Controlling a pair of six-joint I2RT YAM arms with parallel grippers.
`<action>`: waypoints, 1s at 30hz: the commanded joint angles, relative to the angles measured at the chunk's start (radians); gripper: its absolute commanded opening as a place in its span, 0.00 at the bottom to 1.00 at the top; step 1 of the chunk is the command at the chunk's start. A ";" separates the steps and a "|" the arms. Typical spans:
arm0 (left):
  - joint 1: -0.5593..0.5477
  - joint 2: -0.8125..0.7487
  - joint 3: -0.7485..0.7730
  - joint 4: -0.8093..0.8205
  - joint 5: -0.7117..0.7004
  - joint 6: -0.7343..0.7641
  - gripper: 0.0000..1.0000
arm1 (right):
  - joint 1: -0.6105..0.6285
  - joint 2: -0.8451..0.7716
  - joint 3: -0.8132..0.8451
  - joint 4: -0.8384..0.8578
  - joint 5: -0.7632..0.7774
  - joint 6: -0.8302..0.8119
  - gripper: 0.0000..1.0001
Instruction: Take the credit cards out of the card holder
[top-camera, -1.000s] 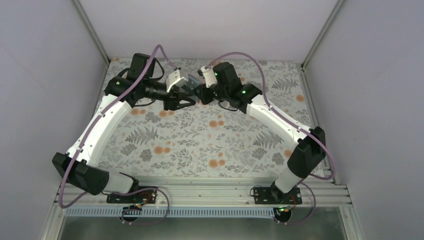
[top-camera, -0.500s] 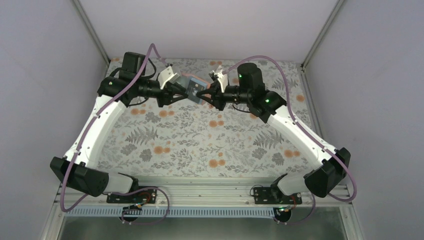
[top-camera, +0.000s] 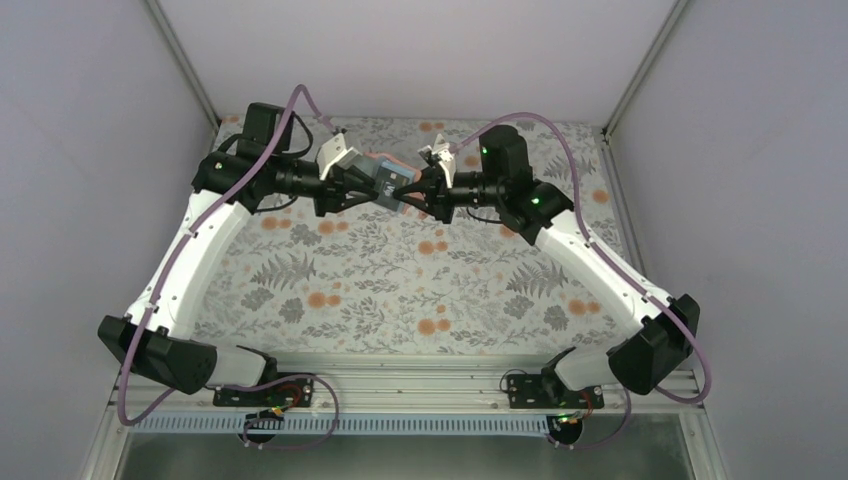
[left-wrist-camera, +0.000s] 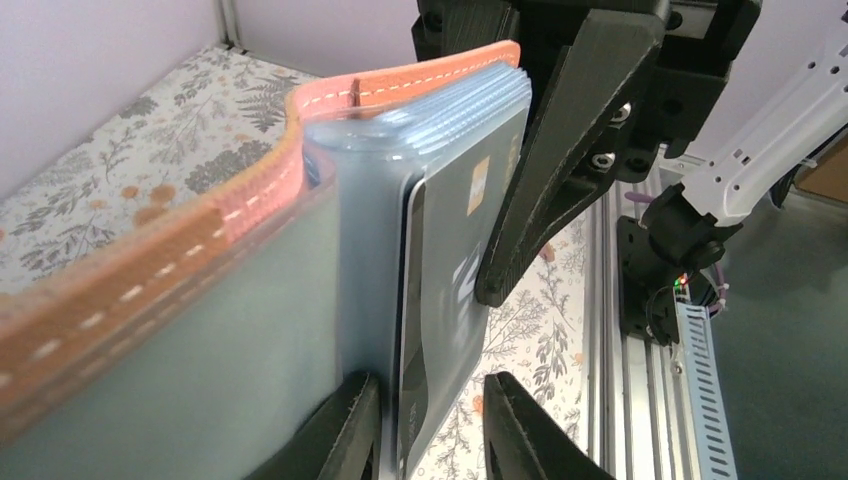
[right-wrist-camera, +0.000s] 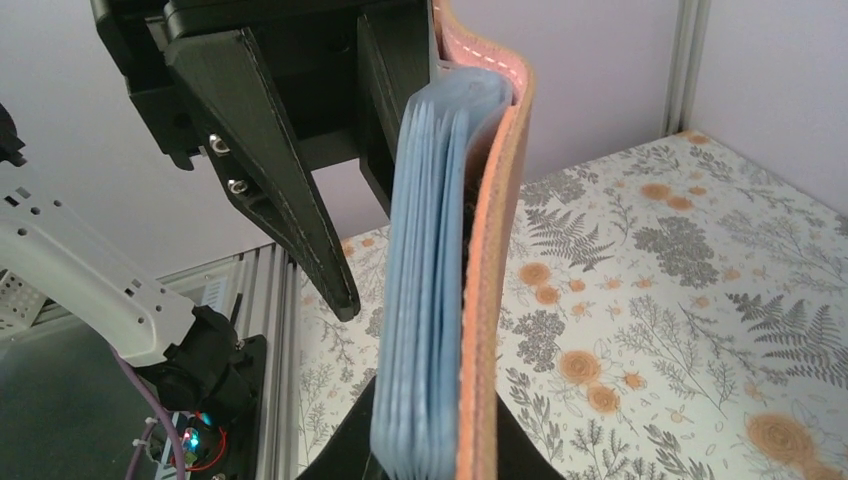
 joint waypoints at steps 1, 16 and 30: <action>-0.029 -0.002 0.044 0.058 0.098 0.027 0.25 | 0.033 0.026 0.032 0.071 -0.153 -0.016 0.04; -0.023 -0.012 0.043 -0.012 0.224 0.092 0.02 | 0.017 0.060 0.059 0.062 -0.161 -0.012 0.15; 0.065 -0.060 -0.002 0.016 0.249 0.064 0.02 | -0.028 0.006 -0.033 0.076 -0.203 -0.037 0.36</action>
